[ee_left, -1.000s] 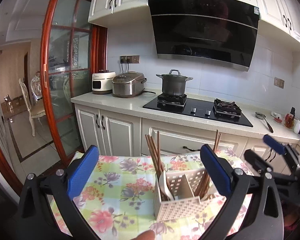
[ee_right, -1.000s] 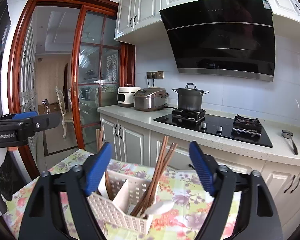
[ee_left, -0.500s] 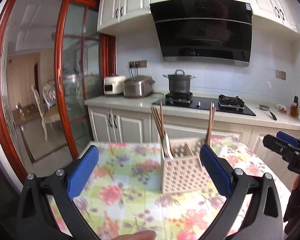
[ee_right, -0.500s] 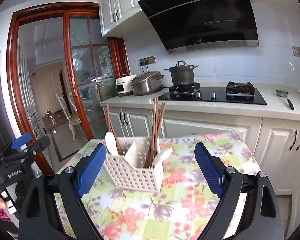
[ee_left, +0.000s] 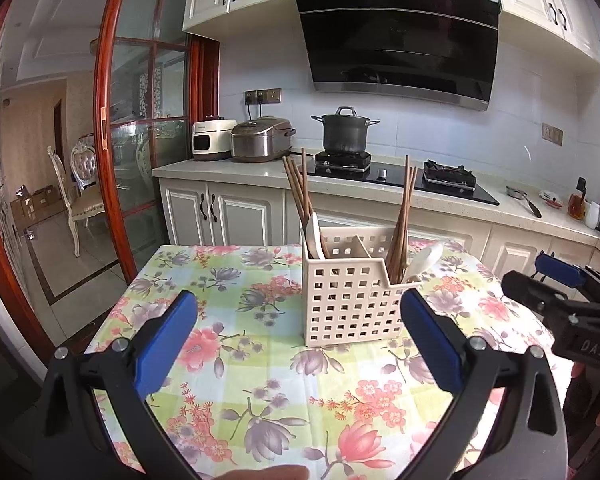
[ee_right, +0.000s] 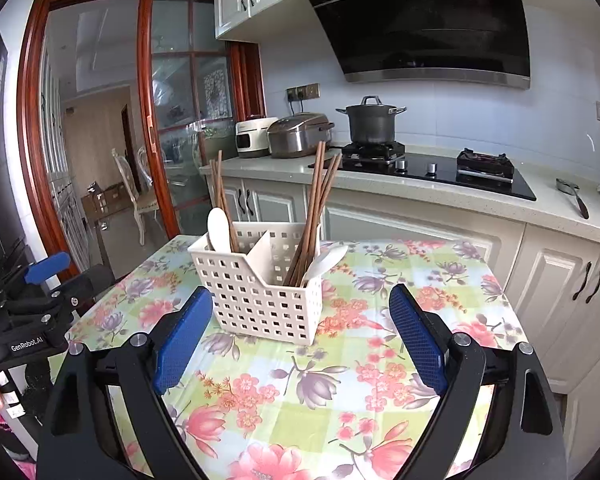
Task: Organize utensils
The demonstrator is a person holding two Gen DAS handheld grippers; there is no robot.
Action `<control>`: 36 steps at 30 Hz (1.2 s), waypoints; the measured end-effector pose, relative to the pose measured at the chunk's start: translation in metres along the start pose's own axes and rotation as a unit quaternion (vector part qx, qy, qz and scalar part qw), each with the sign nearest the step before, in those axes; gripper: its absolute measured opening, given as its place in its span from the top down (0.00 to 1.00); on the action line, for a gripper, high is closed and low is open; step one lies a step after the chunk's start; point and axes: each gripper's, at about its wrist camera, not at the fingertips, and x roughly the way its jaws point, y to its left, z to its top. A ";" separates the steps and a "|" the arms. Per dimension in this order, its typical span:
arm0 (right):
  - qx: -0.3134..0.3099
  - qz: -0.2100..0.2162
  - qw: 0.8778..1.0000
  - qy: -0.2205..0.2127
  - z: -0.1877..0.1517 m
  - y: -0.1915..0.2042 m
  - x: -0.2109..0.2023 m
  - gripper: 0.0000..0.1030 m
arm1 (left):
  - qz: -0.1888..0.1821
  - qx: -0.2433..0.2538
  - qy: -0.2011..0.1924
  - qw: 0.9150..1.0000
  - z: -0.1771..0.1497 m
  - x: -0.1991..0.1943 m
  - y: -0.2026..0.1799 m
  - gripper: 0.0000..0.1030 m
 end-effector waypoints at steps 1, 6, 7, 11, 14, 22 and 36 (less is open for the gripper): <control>-0.001 0.000 1.000 0.000 0.000 0.000 0.000 0.18 | 0.000 0.000 0.002 1.000 0.000 0.001 0.000 0.05; -0.008 0.000 1.000 0.002 -0.002 0.002 0.000 0.18 | -0.008 -0.002 0.014 1.000 -0.004 0.005 0.002 0.05; -0.008 0.000 1.000 0.002 -0.002 0.002 0.000 0.18 | -0.011 -0.005 0.016 1.000 -0.004 0.006 0.002 0.05; -0.008 0.003 1.000 0.003 -0.002 0.003 0.000 0.18 | -0.014 -0.006 0.019 1.000 -0.004 0.006 0.001 0.05; -0.007 0.004 1.000 0.003 -0.002 0.004 0.001 0.18 | -0.022 -0.013 0.022 0.999 -0.004 0.006 0.003 0.05; -0.010 0.008 1.000 -0.003 -0.002 0.007 -0.001 0.18 | -0.015 -0.008 0.012 1.000 -0.004 0.002 0.001 0.05; -0.011 0.008 1.000 -0.004 -0.003 0.008 0.000 0.18 | -0.009 -0.003 0.005 1.000 -0.005 -0.004 -0.001 0.05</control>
